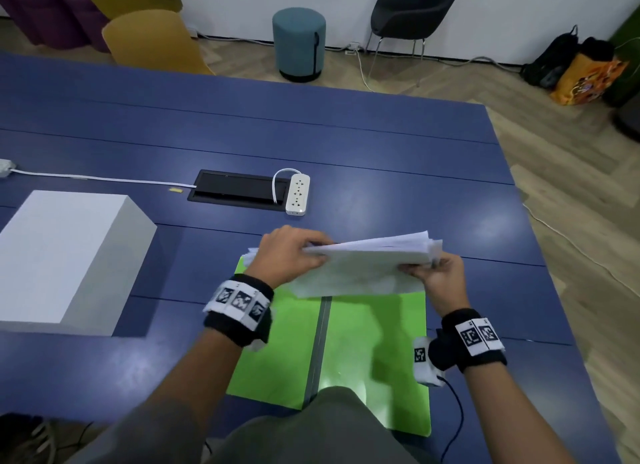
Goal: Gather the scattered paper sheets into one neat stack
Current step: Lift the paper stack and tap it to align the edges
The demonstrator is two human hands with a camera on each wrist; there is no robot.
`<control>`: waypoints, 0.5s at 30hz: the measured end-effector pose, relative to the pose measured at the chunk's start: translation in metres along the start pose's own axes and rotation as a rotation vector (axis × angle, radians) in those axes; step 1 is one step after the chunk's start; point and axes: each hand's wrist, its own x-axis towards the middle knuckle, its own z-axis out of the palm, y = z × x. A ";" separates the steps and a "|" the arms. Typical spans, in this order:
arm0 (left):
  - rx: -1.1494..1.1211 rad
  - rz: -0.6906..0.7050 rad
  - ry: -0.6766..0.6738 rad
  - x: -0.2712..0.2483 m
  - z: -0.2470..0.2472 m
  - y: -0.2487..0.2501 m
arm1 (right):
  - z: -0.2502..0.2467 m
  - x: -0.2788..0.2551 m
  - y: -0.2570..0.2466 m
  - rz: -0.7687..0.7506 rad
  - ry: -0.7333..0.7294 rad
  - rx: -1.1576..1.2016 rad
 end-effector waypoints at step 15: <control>-1.053 -0.351 0.460 -0.036 0.034 -0.047 | 0.004 -0.013 0.028 0.040 0.040 0.147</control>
